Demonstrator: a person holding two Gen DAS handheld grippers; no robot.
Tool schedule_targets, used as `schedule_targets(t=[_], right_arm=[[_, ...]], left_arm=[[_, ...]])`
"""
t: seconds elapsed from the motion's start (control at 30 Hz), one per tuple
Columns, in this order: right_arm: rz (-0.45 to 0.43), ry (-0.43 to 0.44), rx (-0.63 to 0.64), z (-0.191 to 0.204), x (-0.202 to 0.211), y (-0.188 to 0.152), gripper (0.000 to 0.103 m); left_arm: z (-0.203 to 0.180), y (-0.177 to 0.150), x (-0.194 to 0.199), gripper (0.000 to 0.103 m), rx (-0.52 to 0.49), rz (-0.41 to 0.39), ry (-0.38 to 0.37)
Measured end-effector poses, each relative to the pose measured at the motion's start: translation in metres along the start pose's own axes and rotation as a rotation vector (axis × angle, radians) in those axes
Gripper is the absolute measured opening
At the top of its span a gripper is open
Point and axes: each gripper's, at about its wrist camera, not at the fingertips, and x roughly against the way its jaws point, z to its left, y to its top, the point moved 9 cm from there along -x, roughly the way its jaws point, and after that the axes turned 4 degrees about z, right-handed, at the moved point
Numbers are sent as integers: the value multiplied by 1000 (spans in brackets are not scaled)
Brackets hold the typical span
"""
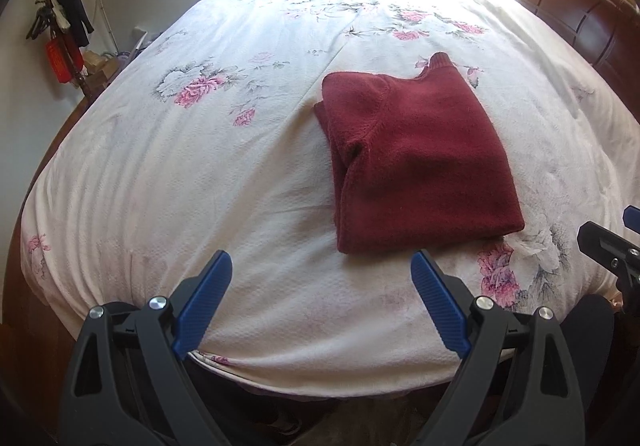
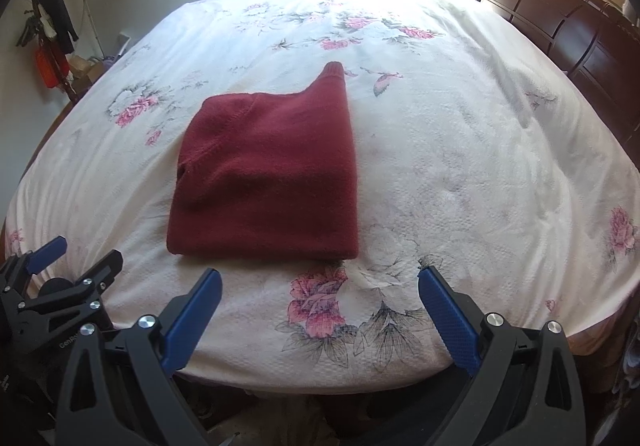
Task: Fold small clothes
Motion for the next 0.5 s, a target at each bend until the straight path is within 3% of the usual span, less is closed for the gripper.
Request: schedule_targets(t=[0.5], right_arm=[[15, 3, -44, -10, -12, -1, 99]], left_arm=[[0, -1, -5, 90, -5, 9, 6]])
